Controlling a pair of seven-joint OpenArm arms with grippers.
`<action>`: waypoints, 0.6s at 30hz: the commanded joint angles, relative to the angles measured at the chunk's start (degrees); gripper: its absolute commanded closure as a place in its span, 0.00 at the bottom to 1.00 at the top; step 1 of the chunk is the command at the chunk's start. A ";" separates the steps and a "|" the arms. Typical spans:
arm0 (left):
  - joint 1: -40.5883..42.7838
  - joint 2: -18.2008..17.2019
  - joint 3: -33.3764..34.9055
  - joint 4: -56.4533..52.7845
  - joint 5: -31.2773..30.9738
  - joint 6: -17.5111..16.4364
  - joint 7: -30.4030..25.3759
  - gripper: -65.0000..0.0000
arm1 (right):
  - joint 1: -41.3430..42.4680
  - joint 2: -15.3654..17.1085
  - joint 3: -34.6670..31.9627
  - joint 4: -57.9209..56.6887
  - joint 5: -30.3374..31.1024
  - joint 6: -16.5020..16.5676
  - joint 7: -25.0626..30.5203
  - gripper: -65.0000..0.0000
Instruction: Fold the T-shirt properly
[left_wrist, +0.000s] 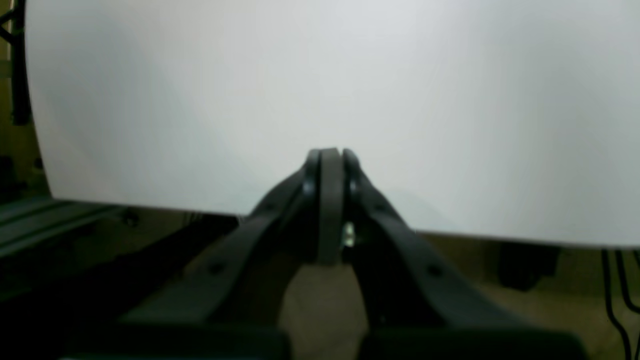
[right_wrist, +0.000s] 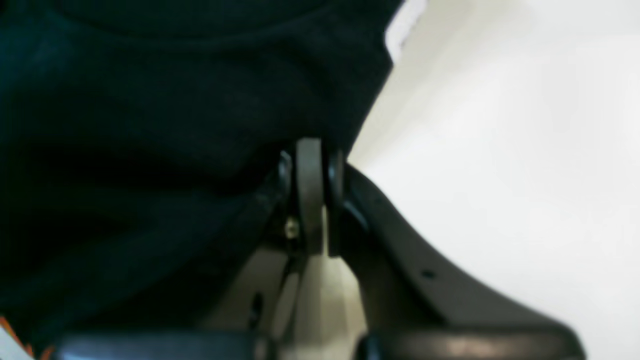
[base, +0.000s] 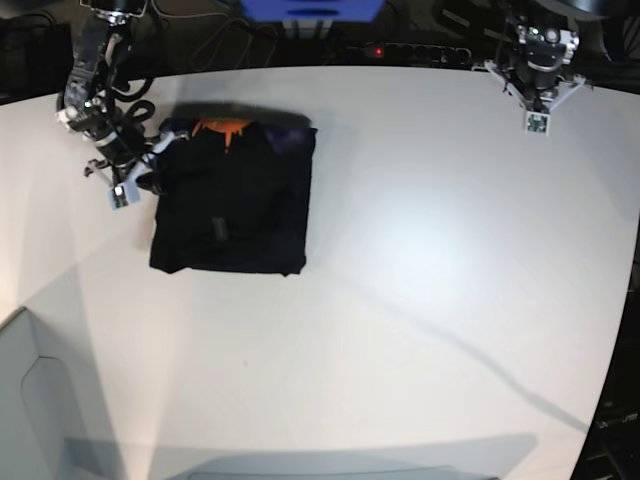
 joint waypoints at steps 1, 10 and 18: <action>0.30 -0.56 -0.36 1.15 0.09 0.20 -0.85 1.00 | -0.05 0.90 1.43 -0.41 -2.13 0.56 -2.11 1.00; 0.30 -0.56 -0.36 1.15 0.09 0.20 -0.85 1.00 | 0.92 1.26 5.21 1.43 -1.86 0.56 -2.20 1.00; 0.38 -0.56 -0.36 1.67 0.09 0.20 -0.85 1.00 | 0.83 -2.35 11.27 11.54 -1.33 0.56 -2.73 1.00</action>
